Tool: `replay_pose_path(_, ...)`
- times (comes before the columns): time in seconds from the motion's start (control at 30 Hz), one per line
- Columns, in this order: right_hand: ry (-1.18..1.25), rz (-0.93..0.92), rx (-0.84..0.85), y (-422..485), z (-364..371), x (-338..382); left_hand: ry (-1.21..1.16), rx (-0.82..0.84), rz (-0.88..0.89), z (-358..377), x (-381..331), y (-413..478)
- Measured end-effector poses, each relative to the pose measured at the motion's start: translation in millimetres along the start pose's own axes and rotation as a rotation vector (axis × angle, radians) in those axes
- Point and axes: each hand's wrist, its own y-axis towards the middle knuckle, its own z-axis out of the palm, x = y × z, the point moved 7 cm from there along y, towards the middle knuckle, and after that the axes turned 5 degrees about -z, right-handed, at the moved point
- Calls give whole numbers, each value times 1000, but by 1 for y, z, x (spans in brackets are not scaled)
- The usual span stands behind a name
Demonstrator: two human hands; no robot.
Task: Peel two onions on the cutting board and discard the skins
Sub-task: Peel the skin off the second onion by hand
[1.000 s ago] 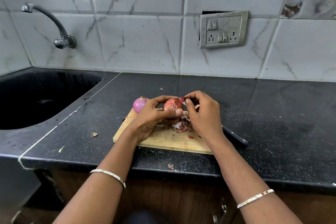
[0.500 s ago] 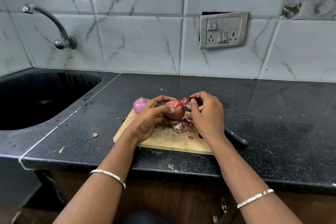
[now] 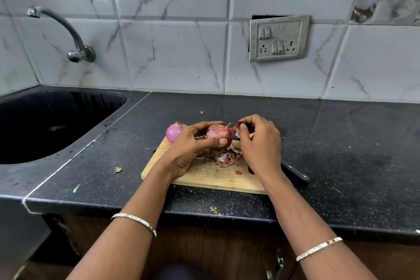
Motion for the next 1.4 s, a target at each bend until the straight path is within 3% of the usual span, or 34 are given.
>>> replay_pose_path(0.77, -47, 31, 25, 0, 3, -5, -100, -24, 45, 0, -7, -5)
replay_pose_path(1.4, -73, 204, -10, -3, -5, -14, -109, -43, -9, -11, 7, 3)
